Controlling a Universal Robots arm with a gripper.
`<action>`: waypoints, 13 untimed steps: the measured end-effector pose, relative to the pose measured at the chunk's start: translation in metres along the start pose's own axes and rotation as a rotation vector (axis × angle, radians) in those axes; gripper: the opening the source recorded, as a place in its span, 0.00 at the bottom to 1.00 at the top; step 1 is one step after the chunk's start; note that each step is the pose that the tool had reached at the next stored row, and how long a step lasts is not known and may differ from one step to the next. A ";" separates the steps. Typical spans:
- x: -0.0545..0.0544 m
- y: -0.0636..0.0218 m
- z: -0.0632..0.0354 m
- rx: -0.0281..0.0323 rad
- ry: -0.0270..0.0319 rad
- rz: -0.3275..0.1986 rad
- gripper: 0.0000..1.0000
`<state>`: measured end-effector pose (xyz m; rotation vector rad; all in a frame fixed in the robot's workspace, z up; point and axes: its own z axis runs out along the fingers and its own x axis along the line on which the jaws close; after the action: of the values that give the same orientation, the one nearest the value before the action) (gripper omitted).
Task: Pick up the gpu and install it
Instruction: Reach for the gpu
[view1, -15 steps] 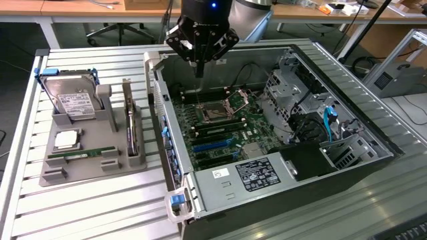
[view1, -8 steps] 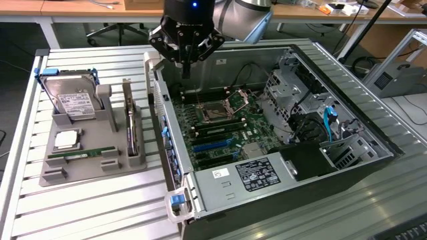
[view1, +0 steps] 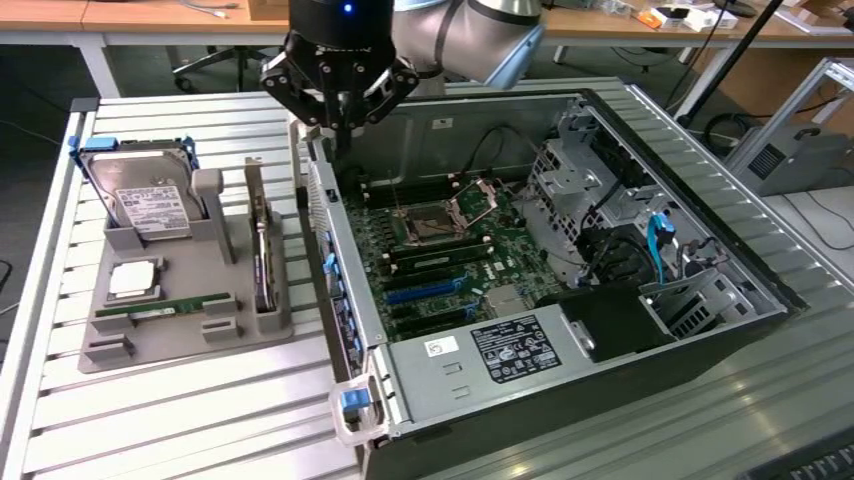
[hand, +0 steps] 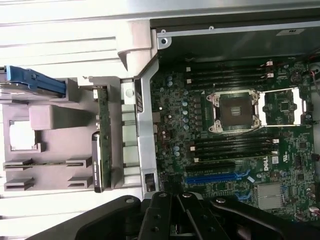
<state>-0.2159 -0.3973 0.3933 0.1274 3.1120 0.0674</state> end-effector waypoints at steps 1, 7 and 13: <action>0.008 -0.0005 -0.0002 -0.0001 -0.0001 0.001 0.11; 0.025 -0.0016 -0.0006 0.0000 -0.0002 0.004 0.11; 0.032 -0.0021 -0.0007 0.0001 -0.0002 0.005 0.11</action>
<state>-0.2482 -0.3968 0.3931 0.1354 3.1115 0.0674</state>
